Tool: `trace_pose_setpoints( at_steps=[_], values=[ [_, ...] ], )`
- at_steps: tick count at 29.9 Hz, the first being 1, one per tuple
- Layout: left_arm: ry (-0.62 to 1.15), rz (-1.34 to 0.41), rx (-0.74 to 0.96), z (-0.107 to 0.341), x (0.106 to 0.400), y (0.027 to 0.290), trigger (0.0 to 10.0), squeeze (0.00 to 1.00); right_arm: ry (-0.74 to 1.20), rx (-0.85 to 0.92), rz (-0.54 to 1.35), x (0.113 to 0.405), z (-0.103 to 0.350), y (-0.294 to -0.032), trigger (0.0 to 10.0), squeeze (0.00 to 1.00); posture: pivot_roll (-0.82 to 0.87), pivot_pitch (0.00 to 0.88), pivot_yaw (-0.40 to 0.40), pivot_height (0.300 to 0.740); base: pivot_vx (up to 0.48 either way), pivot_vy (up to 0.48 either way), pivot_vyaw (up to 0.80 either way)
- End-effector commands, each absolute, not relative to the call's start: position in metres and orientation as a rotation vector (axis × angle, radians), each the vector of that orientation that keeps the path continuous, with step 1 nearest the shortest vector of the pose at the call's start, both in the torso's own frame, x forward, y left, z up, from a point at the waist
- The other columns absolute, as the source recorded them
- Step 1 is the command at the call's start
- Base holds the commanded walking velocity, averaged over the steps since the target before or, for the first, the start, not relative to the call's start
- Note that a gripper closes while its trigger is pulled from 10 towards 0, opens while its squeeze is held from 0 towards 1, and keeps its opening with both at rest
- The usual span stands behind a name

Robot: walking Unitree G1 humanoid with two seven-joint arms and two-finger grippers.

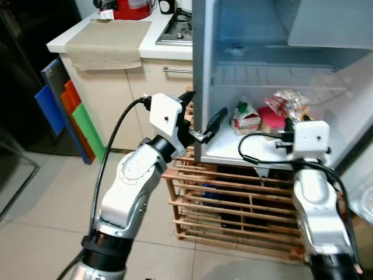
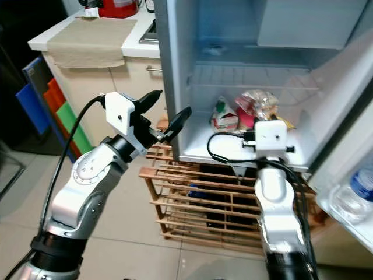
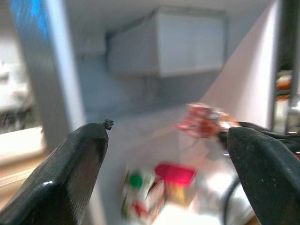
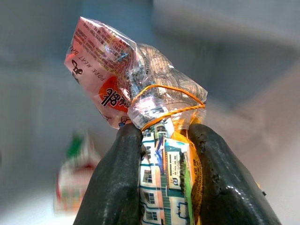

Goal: Restocking fridge

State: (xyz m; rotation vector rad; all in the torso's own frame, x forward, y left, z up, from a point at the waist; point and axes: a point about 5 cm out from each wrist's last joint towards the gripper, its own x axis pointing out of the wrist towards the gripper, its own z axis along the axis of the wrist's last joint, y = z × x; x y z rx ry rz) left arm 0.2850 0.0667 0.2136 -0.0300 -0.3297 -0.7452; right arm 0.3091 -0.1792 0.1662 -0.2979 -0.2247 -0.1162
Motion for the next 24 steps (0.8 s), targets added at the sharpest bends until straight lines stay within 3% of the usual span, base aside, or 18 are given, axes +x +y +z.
trace_pose_setpoints(
  at_steps=[1,9,24],
  values=[
    [-0.394,-0.769,-0.012,0.2276,0.2825,0.0652,10.0,0.00,-0.287,-0.302,-0.086,0.3112,0.1767,-0.1716,0.0,0.12,-0.12,0.000,0.063,0.740,0.480,0.000,0.00],
    [-0.402,-0.755,0.014,0.2254,0.2831,0.0643,10.0,0.00,-0.290,-0.298,-0.086,0.3134,0.1764,-0.1707,0.0,0.13,-0.12,0.000,0.063,0.740,0.464,0.000,0.00],
    [-0.417,-0.779,-0.001,0.2266,0.2802,0.0631,10.0,0.00,-0.295,-0.286,-0.057,0.3156,0.1740,-0.1630,0.0,0.13,-0.12,0.000,0.065,0.740,0.045,0.000,0.00]
  ],
)
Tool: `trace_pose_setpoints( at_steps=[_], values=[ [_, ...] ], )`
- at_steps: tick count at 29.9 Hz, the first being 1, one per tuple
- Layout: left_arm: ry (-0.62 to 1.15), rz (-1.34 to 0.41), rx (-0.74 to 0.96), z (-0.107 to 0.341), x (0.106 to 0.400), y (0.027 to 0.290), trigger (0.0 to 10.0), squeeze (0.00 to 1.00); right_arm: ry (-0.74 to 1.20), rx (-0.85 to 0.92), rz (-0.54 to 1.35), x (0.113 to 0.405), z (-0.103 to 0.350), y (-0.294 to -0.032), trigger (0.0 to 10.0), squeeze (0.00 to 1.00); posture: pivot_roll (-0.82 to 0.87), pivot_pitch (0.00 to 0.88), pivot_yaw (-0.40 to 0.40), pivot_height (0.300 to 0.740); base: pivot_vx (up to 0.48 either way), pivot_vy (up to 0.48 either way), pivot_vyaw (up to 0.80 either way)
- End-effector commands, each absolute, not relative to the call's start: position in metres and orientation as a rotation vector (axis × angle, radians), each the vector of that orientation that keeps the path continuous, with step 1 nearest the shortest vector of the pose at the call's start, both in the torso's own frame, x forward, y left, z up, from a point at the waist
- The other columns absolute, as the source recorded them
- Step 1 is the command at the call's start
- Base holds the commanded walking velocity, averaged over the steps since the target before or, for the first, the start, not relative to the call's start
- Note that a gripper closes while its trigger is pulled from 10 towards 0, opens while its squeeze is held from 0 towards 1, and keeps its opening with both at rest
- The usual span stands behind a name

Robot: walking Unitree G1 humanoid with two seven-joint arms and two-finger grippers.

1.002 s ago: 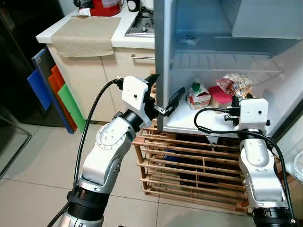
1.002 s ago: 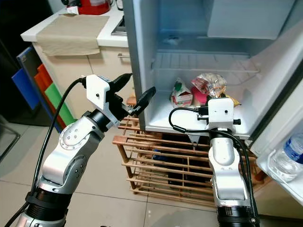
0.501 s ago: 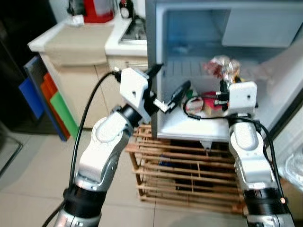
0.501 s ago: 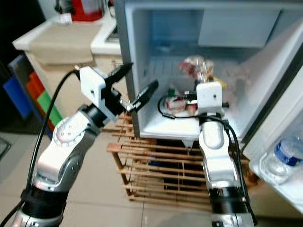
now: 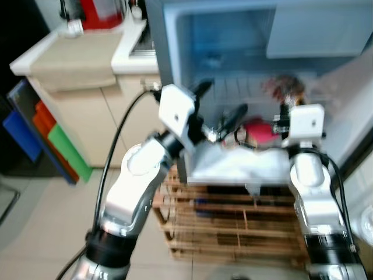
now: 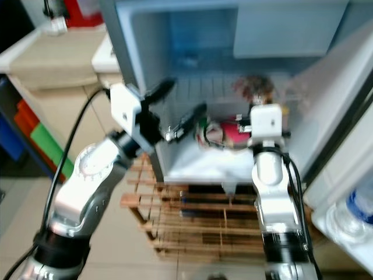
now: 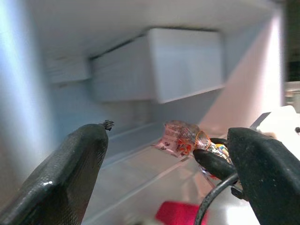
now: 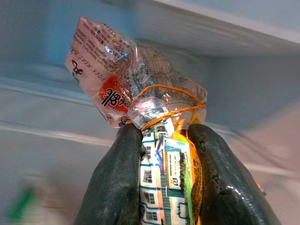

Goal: Restocking fridge

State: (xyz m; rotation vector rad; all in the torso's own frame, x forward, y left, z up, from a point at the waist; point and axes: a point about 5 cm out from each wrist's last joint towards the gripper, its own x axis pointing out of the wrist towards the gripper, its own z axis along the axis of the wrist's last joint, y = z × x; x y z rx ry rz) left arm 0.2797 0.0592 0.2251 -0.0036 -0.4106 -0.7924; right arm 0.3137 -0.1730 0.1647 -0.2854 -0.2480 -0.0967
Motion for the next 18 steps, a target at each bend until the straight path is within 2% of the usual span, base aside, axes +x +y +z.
trace_pose_setpoints(
  at_steps=[1,9,15,18],
  values=[
    [-0.419,-0.779,-0.002,0.227,0.280,0.063,10.0,0.00,-0.299,-0.285,-0.049,0.316,0.175,-0.161,0.0,0.13,-0.12,0.000,0.063,0.740,0.000,0.000,0.00],
    [-0.412,-0.766,-0.019,0.226,0.281,0.064,10.0,0.00,-0.326,-0.274,0.001,0.327,0.183,-0.153,0.0,0.12,-0.11,0.000,0.062,0.740,0.000,0.000,0.00],
    [-0.353,-0.730,0.060,0.216,0.284,0.071,10.0,0.00,-0.304,-0.284,0.075,0.362,0.196,-0.131,0.0,0.11,-0.04,0.000,0.049,0.740,0.000,0.000,0.00],
    [-0.303,-0.716,0.047,0.210,0.283,0.077,10.0,0.00,-0.285,-0.292,0.089,0.372,0.199,-0.123,0.0,0.11,-0.01,0.000,0.044,0.740,0.000,0.000,0.00]
  ],
)
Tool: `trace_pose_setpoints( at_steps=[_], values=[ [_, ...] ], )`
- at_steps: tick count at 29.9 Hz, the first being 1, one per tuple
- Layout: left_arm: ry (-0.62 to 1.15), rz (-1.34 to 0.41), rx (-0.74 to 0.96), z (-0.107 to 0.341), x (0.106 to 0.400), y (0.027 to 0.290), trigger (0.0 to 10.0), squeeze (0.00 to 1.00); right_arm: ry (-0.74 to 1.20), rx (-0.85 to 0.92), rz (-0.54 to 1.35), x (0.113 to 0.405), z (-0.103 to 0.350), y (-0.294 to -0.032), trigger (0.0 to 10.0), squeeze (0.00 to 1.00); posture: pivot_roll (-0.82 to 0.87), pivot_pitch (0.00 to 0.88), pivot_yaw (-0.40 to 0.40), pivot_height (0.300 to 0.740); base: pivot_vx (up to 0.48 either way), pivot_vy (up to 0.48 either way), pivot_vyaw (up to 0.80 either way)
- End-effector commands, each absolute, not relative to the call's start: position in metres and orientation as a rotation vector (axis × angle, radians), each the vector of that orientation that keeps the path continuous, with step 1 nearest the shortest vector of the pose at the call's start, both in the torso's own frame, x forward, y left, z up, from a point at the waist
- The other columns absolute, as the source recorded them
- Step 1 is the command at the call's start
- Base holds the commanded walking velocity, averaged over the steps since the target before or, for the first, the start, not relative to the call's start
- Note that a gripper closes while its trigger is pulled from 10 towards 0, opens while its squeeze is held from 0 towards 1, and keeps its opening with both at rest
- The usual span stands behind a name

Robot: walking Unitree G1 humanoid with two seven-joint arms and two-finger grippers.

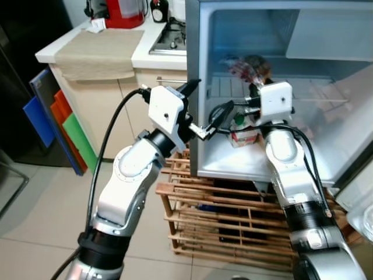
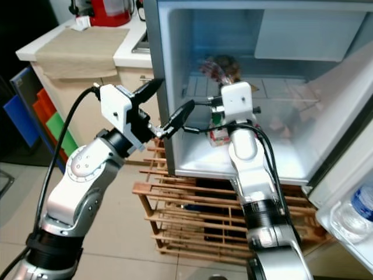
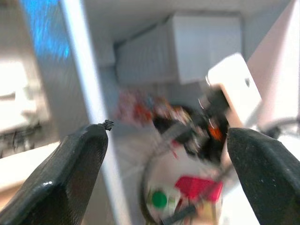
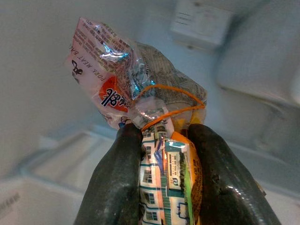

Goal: Restocking fridge

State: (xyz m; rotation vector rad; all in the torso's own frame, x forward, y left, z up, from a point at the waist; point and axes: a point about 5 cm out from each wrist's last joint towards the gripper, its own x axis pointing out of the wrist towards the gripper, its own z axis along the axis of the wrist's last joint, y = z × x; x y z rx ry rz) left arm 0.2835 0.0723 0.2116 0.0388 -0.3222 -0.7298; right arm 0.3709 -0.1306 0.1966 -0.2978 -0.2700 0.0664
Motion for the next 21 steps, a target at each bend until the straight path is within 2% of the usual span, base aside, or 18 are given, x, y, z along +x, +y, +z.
trace_pose_setpoints(
  at_steps=[1,9,15,21],
  values=[
    [-0.282,-0.719,0.032,0.207,0.281,0.078,10.0,0.00,-0.271,-0.297,0.100,0.376,0.199,-0.119,0.0,0.11,0.02,0.000,0.038,0.740,0.000,0.000,0.00],
    [-0.214,-0.786,0.069,0.193,0.262,0.068,10.0,0.00,-0.282,-0.338,0.081,0.394,0.214,-0.100,0.0,0.12,0.10,0.108,0.054,0.740,0.000,0.000,0.00],
    [-0.180,-0.807,0.073,0.191,0.245,0.073,10.0,0.00,-0.366,-0.360,-0.003,0.402,0.244,-0.103,0.0,0.12,0.11,0.143,0.061,0.740,0.000,0.000,0.00],
    [-0.143,-0.786,0.035,0.191,0.232,0.077,10.0,0.00,-0.382,-0.270,-0.093,0.417,0.285,-0.112,0.0,0.09,0.12,0.158,0.070,0.740,0.000,0.000,0.00]
  ],
)
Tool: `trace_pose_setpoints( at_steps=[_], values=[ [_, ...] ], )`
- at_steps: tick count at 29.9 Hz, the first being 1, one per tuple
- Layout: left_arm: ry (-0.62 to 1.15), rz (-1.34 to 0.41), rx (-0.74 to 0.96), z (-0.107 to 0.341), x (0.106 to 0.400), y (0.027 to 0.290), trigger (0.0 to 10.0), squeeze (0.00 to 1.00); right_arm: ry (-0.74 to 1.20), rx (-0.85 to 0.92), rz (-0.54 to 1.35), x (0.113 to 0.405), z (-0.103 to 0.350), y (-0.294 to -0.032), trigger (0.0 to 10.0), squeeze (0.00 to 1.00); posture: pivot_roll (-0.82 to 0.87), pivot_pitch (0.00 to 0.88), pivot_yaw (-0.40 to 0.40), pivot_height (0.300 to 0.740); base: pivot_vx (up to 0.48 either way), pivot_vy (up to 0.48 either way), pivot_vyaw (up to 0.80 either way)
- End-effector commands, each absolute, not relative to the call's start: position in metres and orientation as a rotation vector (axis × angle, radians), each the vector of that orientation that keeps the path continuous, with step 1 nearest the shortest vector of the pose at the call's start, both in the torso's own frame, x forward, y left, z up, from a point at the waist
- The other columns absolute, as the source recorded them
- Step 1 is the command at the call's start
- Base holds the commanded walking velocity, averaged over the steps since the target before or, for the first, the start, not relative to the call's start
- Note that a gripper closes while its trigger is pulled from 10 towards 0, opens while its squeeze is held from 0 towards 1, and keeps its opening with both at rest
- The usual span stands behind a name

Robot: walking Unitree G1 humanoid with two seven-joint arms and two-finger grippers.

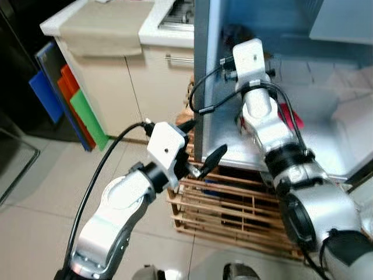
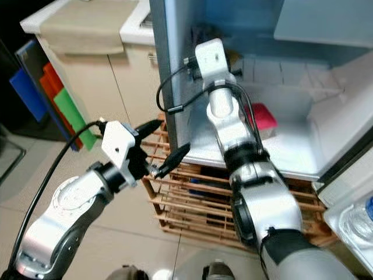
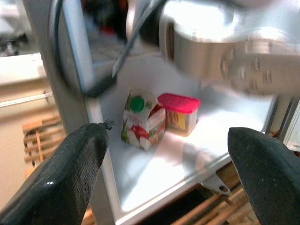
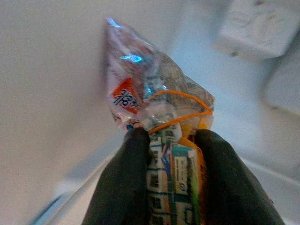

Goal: Restocking fridge

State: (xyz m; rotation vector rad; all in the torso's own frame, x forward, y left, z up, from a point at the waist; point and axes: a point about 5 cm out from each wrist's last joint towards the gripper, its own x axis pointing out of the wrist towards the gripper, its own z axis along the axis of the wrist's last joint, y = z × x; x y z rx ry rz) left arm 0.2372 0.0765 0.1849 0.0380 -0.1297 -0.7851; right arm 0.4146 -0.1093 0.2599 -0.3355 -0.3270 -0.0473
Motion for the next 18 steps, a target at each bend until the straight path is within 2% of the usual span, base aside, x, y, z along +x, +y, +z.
trace_pose_setpoints(
  at_steps=[1,4,7,8,9,15,16,17,18],
  values=[
    [-0.143,-0.786,0.035,0.191,0.232,0.077,10.0,0.00,-0.382,-0.270,-0.093,0.417,0.285,-0.112,0.0,0.09,0.12,0.158,0.070,0.740,0.000,0.000,0.00],
    [-0.136,-0.786,0.032,0.191,0.229,0.076,10.0,0.00,-0.371,-0.238,-0.110,0.419,0.289,-0.115,0.0,0.09,0.12,0.160,0.073,0.740,0.000,0.000,0.00],
    [-0.122,-0.793,0.024,0.192,0.221,0.073,10.0,0.00,-0.293,-0.160,-0.154,0.424,0.288,-0.127,0.0,0.00,0.12,0.174,0.081,0.740,0.000,0.000,0.00],
    [-0.118,-0.794,0.021,0.192,0.221,0.073,10.0,0.00,-0.263,-0.137,-0.162,0.425,0.285,-0.130,2.8,0.00,0.12,0.176,0.082,0.740,0.000,0.000,0.00],
    [-0.116,-0.794,0.020,0.192,0.221,0.073,10.0,0.00,-0.242,-0.122,-0.165,0.426,0.283,-0.131,10.0,0.00,0.12,0.180,0.084,0.740,0.000,0.000,0.00],
    [-0.103,-0.789,0.012,0.192,0.216,0.072,10.0,0.00,-0.213,-0.125,-0.168,0.426,0.276,-0.131,10.0,0.00,0.12,0.207,0.074,0.740,0.000,0.000,0.00],
    [-0.100,-0.786,0.009,0.192,0.215,0.071,10.0,0.00,-0.212,-0.127,-0.167,0.426,0.276,-0.131,10.0,0.05,0.12,0.213,0.069,0.740,0.000,0.000,0.00],
    [-0.097,-0.782,0.006,0.192,0.215,0.071,10.0,0.00,-0.217,-0.132,-0.169,0.426,0.277,-0.130,10.0,0.70,0.12,0.213,0.069,0.740,0.000,0.000,0.00],
    [-0.095,-0.781,0.004,0.192,0.214,0.071,10.0,0.00,-0.224,-0.125,-0.164,0.426,0.278,-0.129,10.0,1.00,0.12,0.215,0.066,0.740,0.000,0.000,0.00]
  ],
)
